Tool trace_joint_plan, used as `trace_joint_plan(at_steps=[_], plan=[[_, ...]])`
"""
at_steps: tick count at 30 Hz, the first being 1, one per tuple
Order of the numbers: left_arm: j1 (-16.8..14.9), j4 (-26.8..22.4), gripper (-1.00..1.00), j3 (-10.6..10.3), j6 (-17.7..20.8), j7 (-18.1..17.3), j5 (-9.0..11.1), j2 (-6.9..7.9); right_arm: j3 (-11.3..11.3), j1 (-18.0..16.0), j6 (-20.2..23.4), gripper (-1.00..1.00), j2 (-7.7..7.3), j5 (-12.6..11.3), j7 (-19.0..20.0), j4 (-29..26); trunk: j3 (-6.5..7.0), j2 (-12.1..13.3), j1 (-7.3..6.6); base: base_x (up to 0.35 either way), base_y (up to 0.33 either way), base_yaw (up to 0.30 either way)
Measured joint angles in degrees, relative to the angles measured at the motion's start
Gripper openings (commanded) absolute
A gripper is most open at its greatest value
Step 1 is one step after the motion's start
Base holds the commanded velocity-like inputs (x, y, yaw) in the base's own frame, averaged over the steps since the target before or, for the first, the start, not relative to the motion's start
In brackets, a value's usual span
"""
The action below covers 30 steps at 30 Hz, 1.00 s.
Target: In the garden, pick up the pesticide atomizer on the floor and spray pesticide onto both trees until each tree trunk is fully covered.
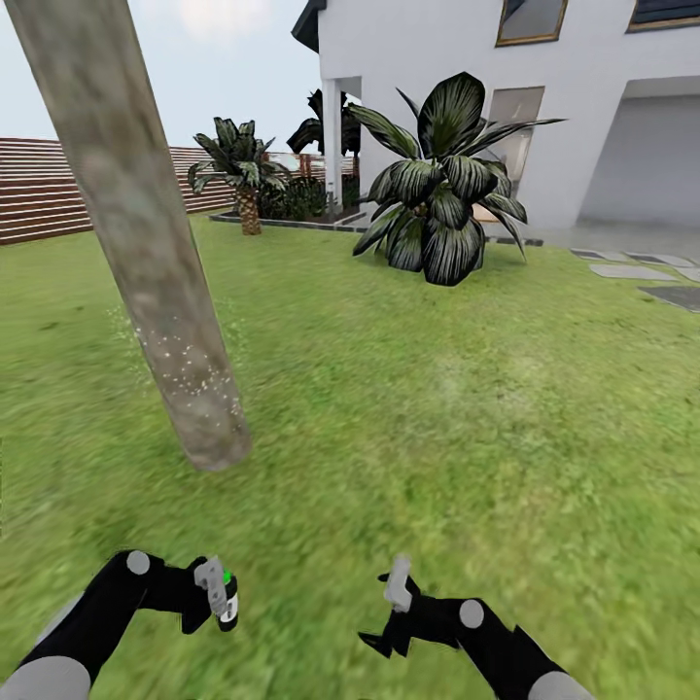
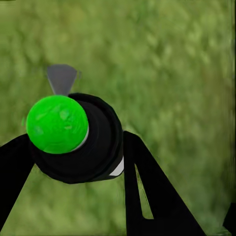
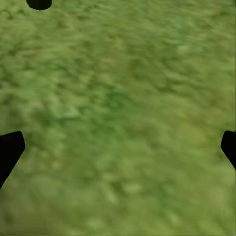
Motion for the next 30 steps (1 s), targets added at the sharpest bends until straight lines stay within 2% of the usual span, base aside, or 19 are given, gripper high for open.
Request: trace_joint_plan(at_steps=[5, 8, 16, 17, 20, 21, 26, 30], plan=[[1.2, 0.5, -1.00, -1.4, -0.1, -0.5, 1.2, -1.63, -0.1, -0.1, -0.1, 1.00, 1.62, -0.1, 0.0, 0.0, 0.00, 0.0, 0.00, 0.000, 0.000, 0.000], [1.3, 1.4, -1.00, -1.4, -0.3, -0.5, 0.5, -2.61, -0.1, -0.1, -0.1, 1.00, 2.59, 0.0, -0.1, 0.0, 0.00, 0.0, 0.00, 0.000, 0.000, 0.000], [0.5, 4.0, -1.00, -3.9, 0.4, -0.5, 0.3, -5.23, 0.1, -0.2, 0.2, 1.00, 4.81, 0.0, 0.3, -1.8, 0.00, 0.0, 0.00, 0.000, 0.000, 0.000], [0.5, 4.2, -1.00, -4.2, 0.5, -0.5, 0.3, -5.55, 0.1, -0.2, 0.2, -1.00, 4.84, 0.0, 0.3, -2.1, 0.00, 0.0, 0.00, 0.000, 0.000, 0.000], [0.5, 4.2, -1.00, -5.2, 0.5, -0.4, 0.2, -6.54, 0.1, -0.2, 0.3, -1.00, 4.87, 0.0, 0.4, -3.1, 0.00, 0.0, 0.00, 0.000, 0.000, 0.000], [0.5, 4.2, -1.00, -5.8, 0.5, -0.4, 0.2, -8.50, 0.1, -0.2, 0.3, -1.00, 4.87, 0.0, 0.4, -4.7, 0.00, 0.0, 0.00, 0.000, 0.000, 0.000], [0.4, 4.1, -1.00, -5.8, 0.5, 0.1, 0.0, -10.36, 0.1, -0.2, 0.3, -1.00, 5.69, 0.1, 0.4, -4.8, 0.00, 0.0, 0.00, 0.000, 0.000, 0.000], [0.4, 3.8, -1.00, -5.8, 0.6, 0.3, 0.0, -10.99, 0.2, -0.2, 0.3, -1.00, 6.39, 0.1, 0.4, -4.8, 0.00, 0.0, 0.00, 0.000, 0.000, 0.000]])
